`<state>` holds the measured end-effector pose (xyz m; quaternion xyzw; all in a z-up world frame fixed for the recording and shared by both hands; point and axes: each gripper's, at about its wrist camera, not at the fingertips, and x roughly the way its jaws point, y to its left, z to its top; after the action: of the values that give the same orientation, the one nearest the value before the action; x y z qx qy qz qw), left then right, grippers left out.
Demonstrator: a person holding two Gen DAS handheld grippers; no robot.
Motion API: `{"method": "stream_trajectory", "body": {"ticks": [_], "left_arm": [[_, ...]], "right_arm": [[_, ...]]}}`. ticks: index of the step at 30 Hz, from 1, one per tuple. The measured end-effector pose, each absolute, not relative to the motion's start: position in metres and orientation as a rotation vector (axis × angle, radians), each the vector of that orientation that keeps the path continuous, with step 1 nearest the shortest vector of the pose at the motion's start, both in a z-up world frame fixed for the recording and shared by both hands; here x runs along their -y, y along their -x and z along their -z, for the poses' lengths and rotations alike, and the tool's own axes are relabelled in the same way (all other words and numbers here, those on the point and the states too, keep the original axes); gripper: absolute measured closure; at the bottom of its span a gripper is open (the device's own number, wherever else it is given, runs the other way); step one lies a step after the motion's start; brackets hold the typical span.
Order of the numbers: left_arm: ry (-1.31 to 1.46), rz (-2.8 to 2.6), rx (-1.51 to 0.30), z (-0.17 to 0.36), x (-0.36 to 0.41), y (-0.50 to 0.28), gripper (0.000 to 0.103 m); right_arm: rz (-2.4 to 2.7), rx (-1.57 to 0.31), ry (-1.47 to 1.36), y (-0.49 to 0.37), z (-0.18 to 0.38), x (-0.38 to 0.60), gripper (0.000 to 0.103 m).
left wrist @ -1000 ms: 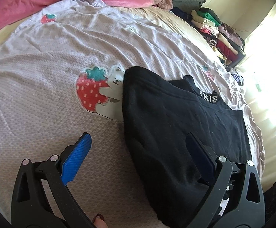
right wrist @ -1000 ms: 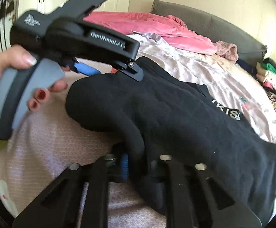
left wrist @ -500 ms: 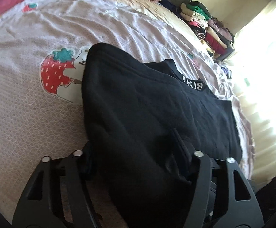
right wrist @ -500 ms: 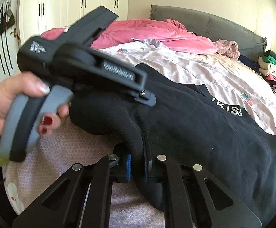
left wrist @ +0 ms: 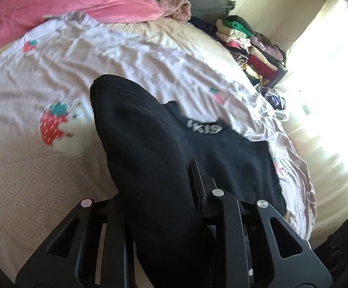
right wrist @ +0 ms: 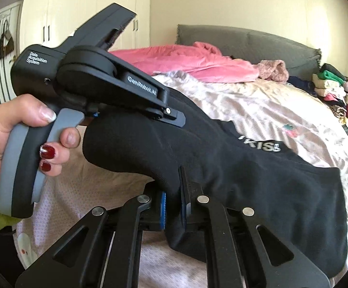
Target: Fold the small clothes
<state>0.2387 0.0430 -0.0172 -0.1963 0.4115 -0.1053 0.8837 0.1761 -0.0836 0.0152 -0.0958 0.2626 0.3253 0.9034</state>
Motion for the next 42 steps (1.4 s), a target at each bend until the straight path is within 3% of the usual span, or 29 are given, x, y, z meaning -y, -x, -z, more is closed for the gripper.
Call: {"method": "stream_trajectory", "body": {"ticks": [14,27,29,30,32,37,42], "left_arm": [[0.214,0.298,-0.841,-0.034,0.090,-0.257,0.087],[0.067,0.311,-0.990,0.022,0.195,-0.287,0.087],[0.110,0.346,-1.016,0.029,0.200,-0.292,0.078],[0.151,0.373,-1.014,0.029,0.197,-0.291,0.065],[0.256,0.446,-0.982,0.020,0.187,-0.286,0.049],[0.272,0.429,-0.881,-0.012,0.156,-0.265,0.048],[0.241,0.347,-0.905,0.000,0.123,-0.255,0.048]], "right_arm": [[-0.478,-0.546,-0.106,-0.171,-0.028,0.194,0.096],[-0.374,-0.719,-0.373,-0.179,0.020,0.253,0.096],[-0.358,-0.747,-0.418,-0.182,0.028,0.258,0.094],[-0.355,-0.755,-0.439,-0.187,0.032,0.258,0.094],[-0.354,-0.772,-0.553,-0.186,0.043,0.272,0.092],[-0.370,-0.780,-0.883,-0.179,0.071,0.308,0.092],[-0.357,-0.771,-0.877,-0.173,0.070,0.309,0.090]]}}
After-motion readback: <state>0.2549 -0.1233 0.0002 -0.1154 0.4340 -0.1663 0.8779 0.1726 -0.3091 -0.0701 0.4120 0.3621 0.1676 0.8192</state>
